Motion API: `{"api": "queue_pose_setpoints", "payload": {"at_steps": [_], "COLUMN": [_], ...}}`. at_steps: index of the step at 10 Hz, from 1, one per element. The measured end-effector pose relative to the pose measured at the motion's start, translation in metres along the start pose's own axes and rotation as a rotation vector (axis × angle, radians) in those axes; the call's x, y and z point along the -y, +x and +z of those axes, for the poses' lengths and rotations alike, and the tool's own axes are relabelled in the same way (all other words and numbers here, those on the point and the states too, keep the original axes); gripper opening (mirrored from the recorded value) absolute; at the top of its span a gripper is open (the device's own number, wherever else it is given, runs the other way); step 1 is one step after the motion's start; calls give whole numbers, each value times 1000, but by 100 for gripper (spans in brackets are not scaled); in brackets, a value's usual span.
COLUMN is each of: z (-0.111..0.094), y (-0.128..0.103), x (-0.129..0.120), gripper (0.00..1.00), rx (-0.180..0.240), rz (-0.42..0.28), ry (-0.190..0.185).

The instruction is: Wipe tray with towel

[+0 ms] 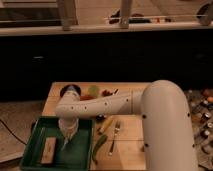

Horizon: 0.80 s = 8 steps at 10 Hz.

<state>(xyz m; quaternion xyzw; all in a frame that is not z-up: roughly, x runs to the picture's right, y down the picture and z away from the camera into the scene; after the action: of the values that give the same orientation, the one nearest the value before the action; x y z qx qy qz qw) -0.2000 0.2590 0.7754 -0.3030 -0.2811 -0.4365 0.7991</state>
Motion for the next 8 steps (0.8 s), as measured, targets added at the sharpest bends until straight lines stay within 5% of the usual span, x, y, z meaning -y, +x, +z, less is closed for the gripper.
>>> {"api": "queue_pose_setpoints", "payload": {"at_steps": [8], "z": [-8], "y": [27], "x": [-2], "gripper": [0], "rx": [-56], "rz": [25], "ry": [-19]}}
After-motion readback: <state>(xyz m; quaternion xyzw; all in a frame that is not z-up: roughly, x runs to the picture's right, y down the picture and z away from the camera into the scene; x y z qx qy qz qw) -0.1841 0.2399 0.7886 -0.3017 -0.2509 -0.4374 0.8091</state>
